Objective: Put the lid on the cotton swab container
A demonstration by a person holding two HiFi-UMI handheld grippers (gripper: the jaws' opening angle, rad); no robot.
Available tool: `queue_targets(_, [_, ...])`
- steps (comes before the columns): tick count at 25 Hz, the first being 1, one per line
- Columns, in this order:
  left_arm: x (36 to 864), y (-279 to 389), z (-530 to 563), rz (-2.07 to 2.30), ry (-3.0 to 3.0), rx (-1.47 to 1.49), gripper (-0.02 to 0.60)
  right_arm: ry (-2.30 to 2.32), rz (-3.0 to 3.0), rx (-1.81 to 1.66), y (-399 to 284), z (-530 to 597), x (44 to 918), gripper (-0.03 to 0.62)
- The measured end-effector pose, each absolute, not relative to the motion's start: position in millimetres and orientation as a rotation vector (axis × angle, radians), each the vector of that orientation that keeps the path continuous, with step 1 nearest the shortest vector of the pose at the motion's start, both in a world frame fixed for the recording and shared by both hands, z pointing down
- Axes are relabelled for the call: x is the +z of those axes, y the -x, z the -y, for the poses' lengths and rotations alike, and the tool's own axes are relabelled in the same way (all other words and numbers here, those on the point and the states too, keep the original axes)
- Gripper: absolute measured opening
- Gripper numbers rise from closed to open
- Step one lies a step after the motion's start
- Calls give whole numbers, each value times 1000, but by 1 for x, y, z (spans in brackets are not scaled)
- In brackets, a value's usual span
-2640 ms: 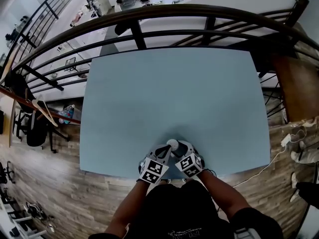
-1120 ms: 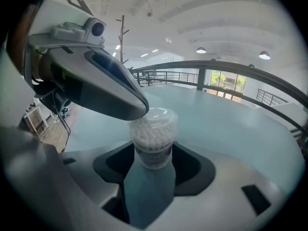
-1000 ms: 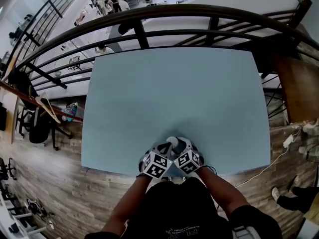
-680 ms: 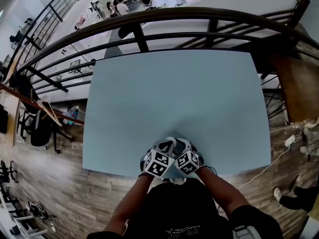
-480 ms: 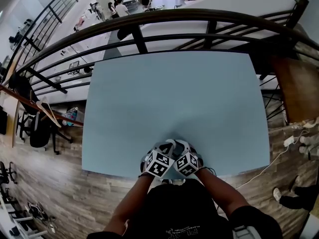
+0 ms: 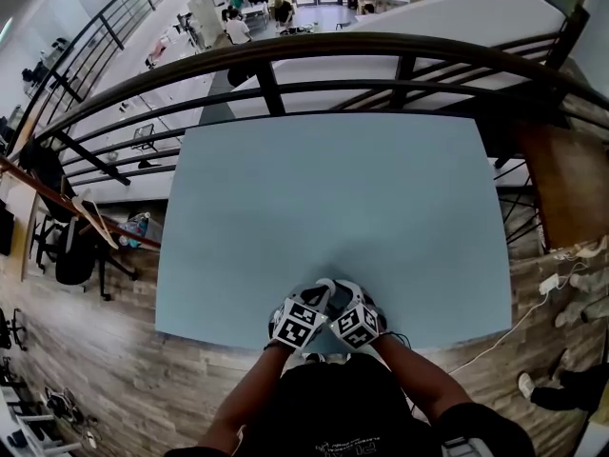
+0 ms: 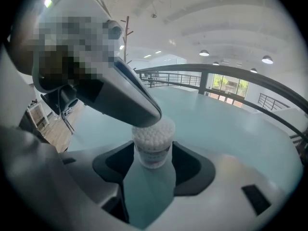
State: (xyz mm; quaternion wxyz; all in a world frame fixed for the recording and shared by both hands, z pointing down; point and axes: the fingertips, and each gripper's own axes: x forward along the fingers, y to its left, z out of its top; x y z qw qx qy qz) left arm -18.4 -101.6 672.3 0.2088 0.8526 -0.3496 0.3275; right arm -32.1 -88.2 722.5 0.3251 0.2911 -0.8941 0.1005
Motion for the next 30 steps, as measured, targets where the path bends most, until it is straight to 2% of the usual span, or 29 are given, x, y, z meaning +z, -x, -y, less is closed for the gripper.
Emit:
queue_targets(7, [631, 40, 108, 1105, -2379, 633, 11, -816, 2355, 297, 10, 87, 700, 255])
queue_targets(20, [558, 84, 117, 1348, -2372, 322, 11, -979, 2462, 283, -22, 83, 601, 247])
queue_targets(30, [530, 95, 121, 1419, -2390, 213, 11, -1116, 2562, 178, -7, 120, 537, 67])
